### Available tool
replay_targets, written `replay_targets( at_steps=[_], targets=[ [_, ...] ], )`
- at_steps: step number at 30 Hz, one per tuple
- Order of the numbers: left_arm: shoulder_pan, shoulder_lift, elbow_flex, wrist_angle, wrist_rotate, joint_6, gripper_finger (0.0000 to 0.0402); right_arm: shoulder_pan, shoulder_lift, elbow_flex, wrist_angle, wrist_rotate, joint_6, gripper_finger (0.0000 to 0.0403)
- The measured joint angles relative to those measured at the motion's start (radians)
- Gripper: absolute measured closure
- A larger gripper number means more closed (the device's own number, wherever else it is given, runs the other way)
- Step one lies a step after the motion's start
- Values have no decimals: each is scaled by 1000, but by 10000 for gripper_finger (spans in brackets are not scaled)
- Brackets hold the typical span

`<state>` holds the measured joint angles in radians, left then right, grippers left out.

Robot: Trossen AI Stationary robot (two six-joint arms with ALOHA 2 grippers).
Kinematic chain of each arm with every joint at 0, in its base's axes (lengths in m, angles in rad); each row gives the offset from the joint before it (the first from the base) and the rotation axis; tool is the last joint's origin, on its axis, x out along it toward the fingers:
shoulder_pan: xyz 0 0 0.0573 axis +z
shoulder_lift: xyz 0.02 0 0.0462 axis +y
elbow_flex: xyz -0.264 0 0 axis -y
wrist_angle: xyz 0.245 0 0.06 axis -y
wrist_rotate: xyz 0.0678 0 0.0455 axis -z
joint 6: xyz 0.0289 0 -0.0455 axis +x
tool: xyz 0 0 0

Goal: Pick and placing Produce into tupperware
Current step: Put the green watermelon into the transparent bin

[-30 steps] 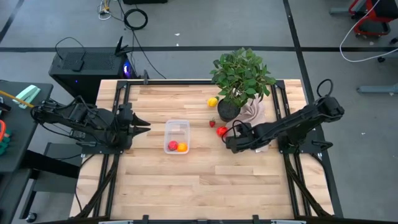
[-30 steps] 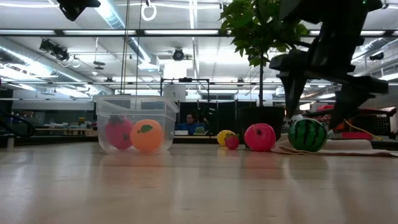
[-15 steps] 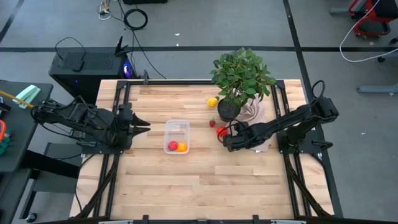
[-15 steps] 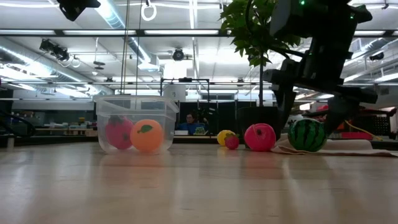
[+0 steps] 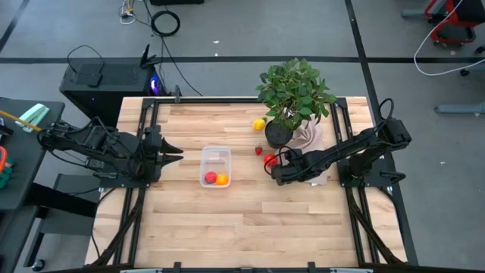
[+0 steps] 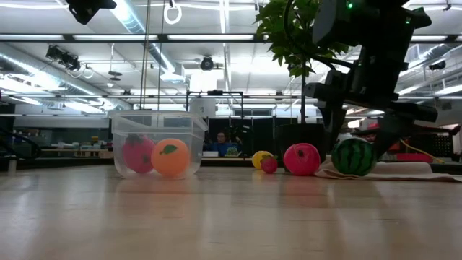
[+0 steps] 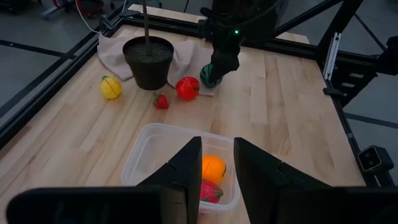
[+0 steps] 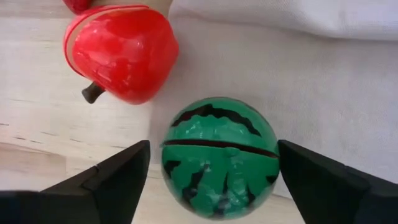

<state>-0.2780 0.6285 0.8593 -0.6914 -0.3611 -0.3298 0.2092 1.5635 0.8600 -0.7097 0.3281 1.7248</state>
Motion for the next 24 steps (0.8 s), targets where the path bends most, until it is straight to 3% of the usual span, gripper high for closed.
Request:
replay_targets(
  at_steps=[10, 24],
  targets=[
    [0, 0, 0, 0, 0, 0, 301, 0, 0, 0, -1, 3, 0, 112],
    [0, 0, 0, 0, 14, -1, 301, 0, 0, 6, -8, -1, 0, 113]
  ],
)
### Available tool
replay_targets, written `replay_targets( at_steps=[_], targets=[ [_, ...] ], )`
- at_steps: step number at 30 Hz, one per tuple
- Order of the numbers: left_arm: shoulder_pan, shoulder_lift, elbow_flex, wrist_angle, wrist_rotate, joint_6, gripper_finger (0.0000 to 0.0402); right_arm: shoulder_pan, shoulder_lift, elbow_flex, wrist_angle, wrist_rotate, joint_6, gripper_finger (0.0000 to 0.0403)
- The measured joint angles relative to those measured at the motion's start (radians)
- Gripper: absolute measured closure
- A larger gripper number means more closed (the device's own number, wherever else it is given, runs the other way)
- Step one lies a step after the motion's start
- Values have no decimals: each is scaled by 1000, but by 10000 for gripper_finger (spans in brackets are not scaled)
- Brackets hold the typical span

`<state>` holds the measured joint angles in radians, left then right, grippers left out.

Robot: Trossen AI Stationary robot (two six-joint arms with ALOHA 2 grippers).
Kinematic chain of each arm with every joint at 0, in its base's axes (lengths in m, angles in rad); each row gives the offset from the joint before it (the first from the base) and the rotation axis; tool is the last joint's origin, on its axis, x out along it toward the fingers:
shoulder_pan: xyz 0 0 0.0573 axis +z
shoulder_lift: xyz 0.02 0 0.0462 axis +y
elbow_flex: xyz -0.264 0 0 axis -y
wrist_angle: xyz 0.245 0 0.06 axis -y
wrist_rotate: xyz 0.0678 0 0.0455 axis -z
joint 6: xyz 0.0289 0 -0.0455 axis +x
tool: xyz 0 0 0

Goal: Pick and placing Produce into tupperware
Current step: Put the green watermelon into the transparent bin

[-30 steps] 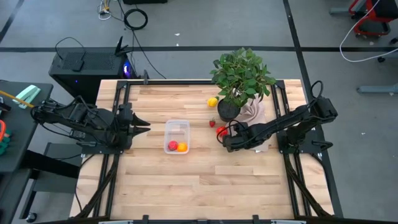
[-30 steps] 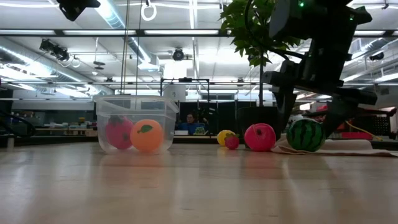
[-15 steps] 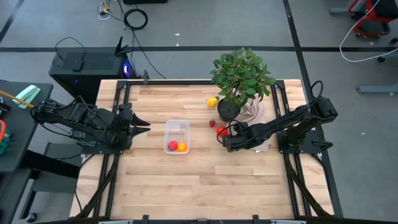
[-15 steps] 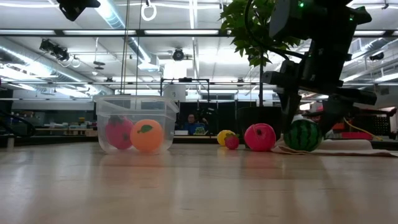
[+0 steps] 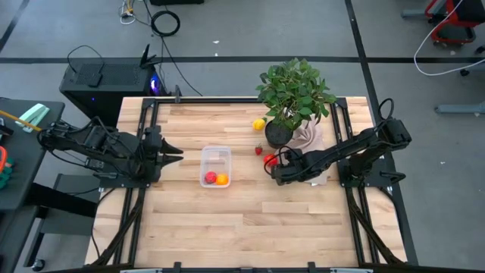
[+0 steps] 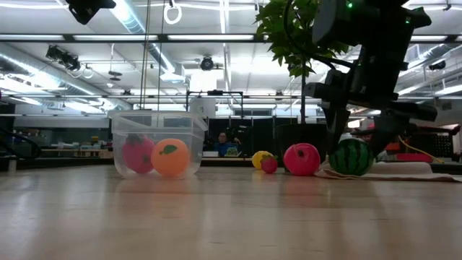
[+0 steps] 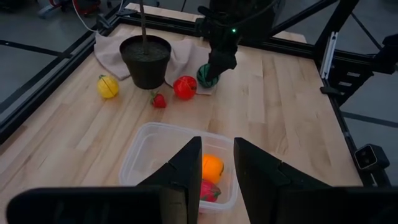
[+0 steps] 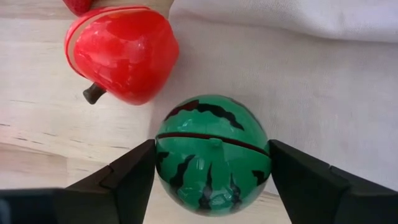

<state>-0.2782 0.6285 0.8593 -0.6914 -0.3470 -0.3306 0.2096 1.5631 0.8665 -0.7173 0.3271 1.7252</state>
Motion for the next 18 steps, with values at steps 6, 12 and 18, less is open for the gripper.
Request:
replay_targets(
  at_steps=[6, 12, 18],
  targets=[
    [0, 0, 0, 0, 3, 1, 301, 0, 0, 56, -70, 15, -21, 114],
    [0, 0, 0, 0, 3, 2, 301, 9, 0, 147, -116, 19, -56, 114],
    [0, 0, 0, 0, 3, 2, 301, 36, 0, 298, -115, 66, -151, 113]
  ],
)
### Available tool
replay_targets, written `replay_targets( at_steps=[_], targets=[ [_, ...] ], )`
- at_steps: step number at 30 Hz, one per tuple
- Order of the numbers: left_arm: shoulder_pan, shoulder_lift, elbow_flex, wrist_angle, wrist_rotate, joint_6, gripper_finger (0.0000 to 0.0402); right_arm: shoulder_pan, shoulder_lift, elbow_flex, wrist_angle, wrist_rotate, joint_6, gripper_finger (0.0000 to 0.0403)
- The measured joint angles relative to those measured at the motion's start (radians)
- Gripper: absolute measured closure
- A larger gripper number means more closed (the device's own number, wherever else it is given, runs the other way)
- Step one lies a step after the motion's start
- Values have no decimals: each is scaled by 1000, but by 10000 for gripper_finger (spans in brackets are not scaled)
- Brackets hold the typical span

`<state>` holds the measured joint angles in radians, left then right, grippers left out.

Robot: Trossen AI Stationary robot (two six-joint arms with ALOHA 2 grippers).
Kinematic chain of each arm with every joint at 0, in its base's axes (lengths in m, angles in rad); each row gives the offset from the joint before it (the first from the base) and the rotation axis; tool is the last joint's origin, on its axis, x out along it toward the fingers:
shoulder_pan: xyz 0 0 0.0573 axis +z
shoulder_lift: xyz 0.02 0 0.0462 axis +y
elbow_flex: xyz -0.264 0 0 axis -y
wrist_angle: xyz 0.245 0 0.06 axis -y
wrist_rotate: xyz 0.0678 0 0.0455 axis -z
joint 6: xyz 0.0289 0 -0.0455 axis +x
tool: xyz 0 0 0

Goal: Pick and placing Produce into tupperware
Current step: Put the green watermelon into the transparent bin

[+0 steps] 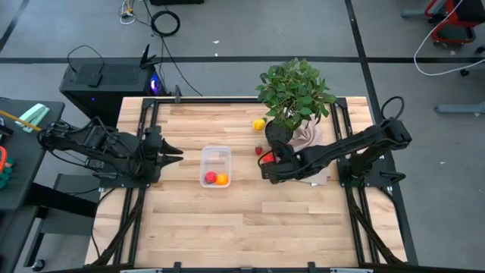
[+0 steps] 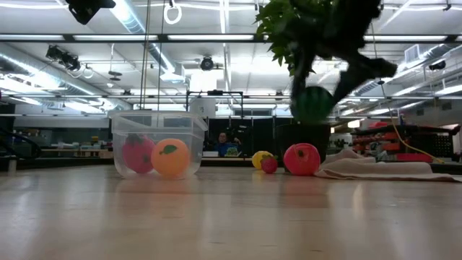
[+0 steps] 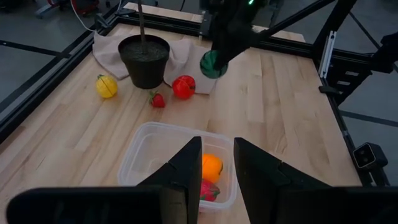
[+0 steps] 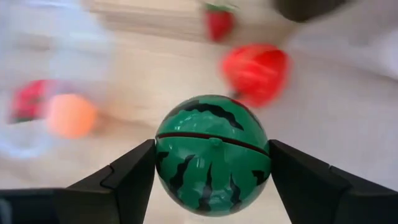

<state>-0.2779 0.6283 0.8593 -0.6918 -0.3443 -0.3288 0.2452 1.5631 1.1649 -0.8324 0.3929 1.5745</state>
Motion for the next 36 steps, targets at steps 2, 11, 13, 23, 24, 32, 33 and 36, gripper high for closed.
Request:
replay_targets(
  at_steps=[2, 11, 13, 23, 24, 32, 33, 36],
  targets=[
    [0, 0, 0, 0, 0, 1, 301, 14, 0, 55, 0, 18, -47, 113],
    [0, 0, 0, 0, 0, 1, 301, 47, -1, 232, 17, 23, -237, 113],
    [0, 0, 0, 0, 0, 1, 301, 47, 0, 259, 18, 22, -263, 113],
    [0, 0, 0, 0, 62, 21, 301, 46, -1, 296, 123, -51, -488, 113],
    [0, 0, 0, 2, 79, 26, 301, 46, -1, 296, 124, -57, -501, 113],
    [0, -36, 1, 174, 164, 155, 315, 32, -1, 296, 134, -58, -522, 113],
    [0, -47, 1, 192, 165, 163, 319, 28, -1, 296, 137, -58, -524, 113],
    [0, -86, 1, 206, 164, 168, 330, 21, -1, 296, 156, -58, -544, 112]
  ],
)
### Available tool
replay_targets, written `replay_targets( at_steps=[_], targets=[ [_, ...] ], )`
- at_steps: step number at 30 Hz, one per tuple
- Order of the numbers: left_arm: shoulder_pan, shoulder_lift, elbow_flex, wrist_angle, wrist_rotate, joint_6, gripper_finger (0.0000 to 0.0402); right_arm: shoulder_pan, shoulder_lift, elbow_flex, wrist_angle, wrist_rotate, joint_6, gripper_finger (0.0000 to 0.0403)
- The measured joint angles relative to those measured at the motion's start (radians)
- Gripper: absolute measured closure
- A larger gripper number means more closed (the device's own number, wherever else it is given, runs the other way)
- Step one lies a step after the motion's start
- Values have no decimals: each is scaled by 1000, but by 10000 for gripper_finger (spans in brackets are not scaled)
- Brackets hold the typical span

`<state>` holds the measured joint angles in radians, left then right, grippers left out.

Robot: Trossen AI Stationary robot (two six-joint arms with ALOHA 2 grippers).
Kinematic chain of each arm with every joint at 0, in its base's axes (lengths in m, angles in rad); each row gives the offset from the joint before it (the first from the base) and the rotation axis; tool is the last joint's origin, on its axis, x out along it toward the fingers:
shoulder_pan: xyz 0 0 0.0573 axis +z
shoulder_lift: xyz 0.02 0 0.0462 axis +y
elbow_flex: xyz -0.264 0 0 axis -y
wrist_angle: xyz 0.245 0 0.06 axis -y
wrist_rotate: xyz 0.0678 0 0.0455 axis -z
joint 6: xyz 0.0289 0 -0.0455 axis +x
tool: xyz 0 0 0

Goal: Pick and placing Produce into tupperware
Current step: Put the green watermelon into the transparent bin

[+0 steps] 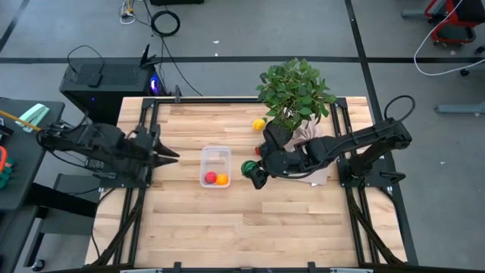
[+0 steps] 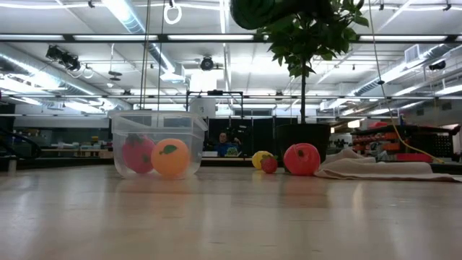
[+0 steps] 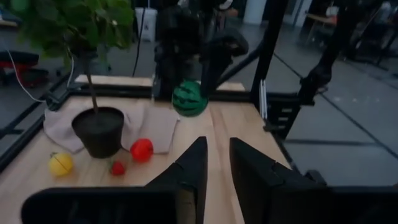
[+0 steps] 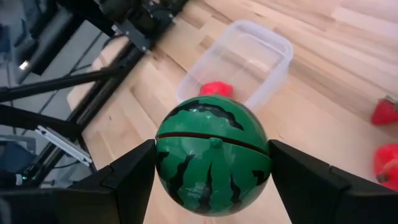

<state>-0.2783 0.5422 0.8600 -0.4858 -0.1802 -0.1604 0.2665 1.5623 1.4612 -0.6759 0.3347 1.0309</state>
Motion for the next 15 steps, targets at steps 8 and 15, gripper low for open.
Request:
replay_targets(
  at_steps=[8, 15],
  targets=[
    [0, -118, 0, -21, -27, -8, 338, -48, 0, 0, 98, -68, -70, 112],
    [0, -184, 0, -57, -62, -9, 328, -97, 0, 0, 172, -138, -140, 112]
  ],
)
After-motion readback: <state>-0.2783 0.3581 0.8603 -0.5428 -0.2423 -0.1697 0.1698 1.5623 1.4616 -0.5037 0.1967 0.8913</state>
